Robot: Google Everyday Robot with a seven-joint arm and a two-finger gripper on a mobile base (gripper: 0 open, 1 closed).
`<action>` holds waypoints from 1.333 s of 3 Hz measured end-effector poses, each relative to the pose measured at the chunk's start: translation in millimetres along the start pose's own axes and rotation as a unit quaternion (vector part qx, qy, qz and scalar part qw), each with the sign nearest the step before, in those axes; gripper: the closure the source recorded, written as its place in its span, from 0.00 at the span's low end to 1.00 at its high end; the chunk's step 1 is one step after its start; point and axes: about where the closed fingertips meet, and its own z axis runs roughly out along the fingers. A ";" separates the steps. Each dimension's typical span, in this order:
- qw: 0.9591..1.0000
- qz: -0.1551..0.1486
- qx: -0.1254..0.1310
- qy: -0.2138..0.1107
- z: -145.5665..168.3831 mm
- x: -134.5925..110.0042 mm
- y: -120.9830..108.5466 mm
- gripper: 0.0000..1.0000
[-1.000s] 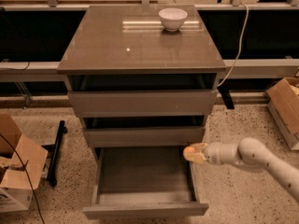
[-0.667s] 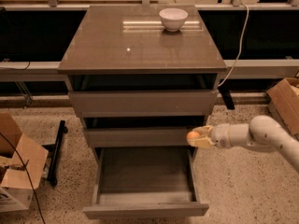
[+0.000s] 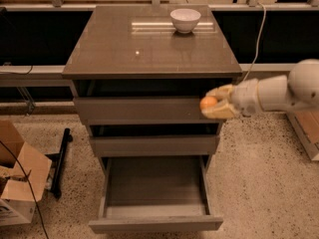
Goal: Pick orange from bottom drawer and place on counter
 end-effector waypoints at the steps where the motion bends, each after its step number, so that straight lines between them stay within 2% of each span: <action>1: 0.999 -0.034 0.022 0.005 -26.3 -43.2 -3.5 1.00; 2: 0.999 -0.034 0.022 0.005 -26.2 -43.2 -3.5 1.00; 3: 0.998 -0.042 0.043 0.007 -30.5 -52.4 -14.4 1.00; 4: 0.996 -0.071 0.055 0.015 -24.9 -69.6 -41.5 1.00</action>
Offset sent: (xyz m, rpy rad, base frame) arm -0.0035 0.0037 0.0509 -0.0381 -0.0727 -0.0001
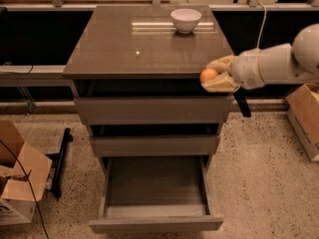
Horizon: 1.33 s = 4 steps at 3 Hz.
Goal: Pick orange from bottom drawer and place on counter
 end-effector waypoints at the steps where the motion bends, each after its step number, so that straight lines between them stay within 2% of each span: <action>1: 0.999 -0.041 0.023 -0.008 27.2 -32.5 -61.8 1.00; 2: 0.998 -0.031 0.054 -0.025 55.0 -45.0 -104.1 1.00; 3: 0.996 -0.022 0.084 -0.017 79.7 -46.4 -127.6 0.82; 4: 0.993 -0.001 0.119 0.003 103.9 -31.3 -148.1 0.50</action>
Offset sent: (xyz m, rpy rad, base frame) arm 0.1701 0.0374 0.0552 0.0658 -0.1833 -0.0935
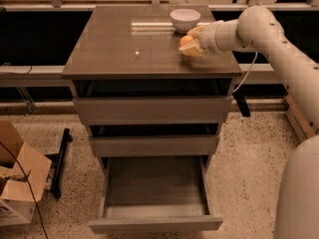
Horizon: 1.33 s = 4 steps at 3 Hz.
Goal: Pick orange from bottom drawer and place on counter
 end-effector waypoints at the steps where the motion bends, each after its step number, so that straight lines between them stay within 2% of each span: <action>1: 1.000 0.013 0.015 0.012 11.2 12.5 -5.6 0.26; 2: 0.999 0.032 0.021 0.008 13.7 18.9 -7.8 0.04; 4: 0.999 0.036 0.021 0.007 14.7 19.8 -7.6 0.00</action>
Offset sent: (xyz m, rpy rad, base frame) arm 0.0192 -0.0191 -0.0177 0.0768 0.0256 -0.1026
